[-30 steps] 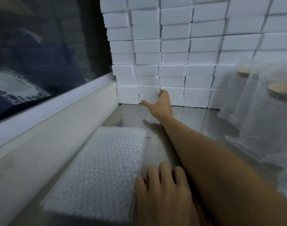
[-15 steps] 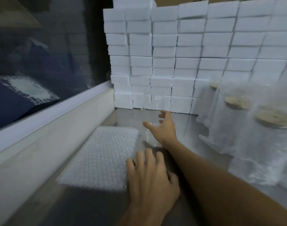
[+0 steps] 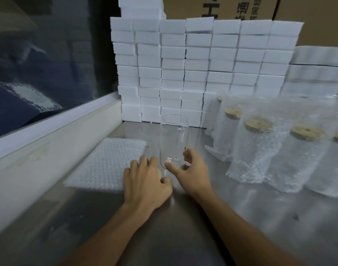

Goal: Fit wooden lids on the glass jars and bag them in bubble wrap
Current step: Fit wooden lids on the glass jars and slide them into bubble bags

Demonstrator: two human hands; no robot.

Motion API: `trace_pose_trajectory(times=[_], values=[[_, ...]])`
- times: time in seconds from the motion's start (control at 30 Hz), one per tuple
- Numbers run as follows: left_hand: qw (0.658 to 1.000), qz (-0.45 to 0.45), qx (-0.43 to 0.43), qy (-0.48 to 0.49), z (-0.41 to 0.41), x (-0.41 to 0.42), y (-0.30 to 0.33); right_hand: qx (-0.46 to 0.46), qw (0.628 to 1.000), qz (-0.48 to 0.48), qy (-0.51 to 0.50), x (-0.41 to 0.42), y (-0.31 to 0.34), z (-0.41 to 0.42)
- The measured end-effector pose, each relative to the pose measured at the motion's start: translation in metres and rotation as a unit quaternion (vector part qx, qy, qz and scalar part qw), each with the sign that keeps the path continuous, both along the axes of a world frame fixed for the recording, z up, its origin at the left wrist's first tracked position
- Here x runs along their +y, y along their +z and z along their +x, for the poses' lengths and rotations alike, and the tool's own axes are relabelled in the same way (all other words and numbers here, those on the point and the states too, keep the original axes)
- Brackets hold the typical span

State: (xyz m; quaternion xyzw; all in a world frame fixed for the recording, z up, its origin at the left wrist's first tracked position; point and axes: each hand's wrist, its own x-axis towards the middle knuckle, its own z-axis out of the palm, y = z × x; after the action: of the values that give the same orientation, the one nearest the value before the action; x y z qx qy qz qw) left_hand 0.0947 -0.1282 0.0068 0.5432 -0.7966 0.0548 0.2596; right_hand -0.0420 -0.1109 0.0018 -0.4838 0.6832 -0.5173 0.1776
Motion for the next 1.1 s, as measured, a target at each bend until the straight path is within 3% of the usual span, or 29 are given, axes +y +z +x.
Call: trace_pose_trajectory(times=[0.2, 0.37, 0.53, 0.6, 0.7, 0.8, 0.87, 0.93, 1.0, 1.1], values=[[0.997, -0.039, 0.069, -0.019, 0.005, 0.001, 0.010, -0.031, 0.999, -0.030, -0.025, 0.041, -0.001, 0.002], [0.963, -0.172, 0.105, -0.180, 0.003, 0.009, 0.013, -0.127, 0.985, -0.061, 0.104, 0.055, 0.010, 0.012], [0.926, -0.171, 0.115, -0.316, -0.010, 0.017, 0.011, -0.103, 0.984, -0.062, 0.132, 0.053, 0.009, 0.009], [0.919, -0.160, 0.170, -0.318, -0.012, 0.015, 0.009, -0.152, 0.979, -0.103, 0.094, 0.052, 0.008, 0.003], [0.898, -0.122, 0.305, -0.292, -0.015, 0.010, 0.008, -0.298, 0.944, -0.137, 0.021, 0.046, 0.009, -0.007], [0.867, 0.066, 0.429, -0.245, -0.018, 0.005, 0.009, -0.399, 0.911, -0.106, 0.017, 0.039, 0.014, -0.010], [0.817, 0.194, 0.487, -0.240, -0.020, -0.001, 0.008, -0.430, 0.898, -0.089, 0.042, 0.036, 0.015, -0.010], [0.783, 0.247, 0.521, -0.234, -0.021, -0.008, 0.007, -0.448, 0.888, -0.081, 0.063, 0.035, 0.016, -0.008], [0.799, 0.230, 0.512, -0.215, -0.022, -0.013, 0.005, -0.484, 0.867, -0.094, 0.075, 0.034, 0.018, -0.009], [0.851, 0.170, 0.464, -0.179, -0.023, -0.015, 0.002, -0.557, 0.819, -0.097, 0.097, 0.037, 0.021, -0.012]])
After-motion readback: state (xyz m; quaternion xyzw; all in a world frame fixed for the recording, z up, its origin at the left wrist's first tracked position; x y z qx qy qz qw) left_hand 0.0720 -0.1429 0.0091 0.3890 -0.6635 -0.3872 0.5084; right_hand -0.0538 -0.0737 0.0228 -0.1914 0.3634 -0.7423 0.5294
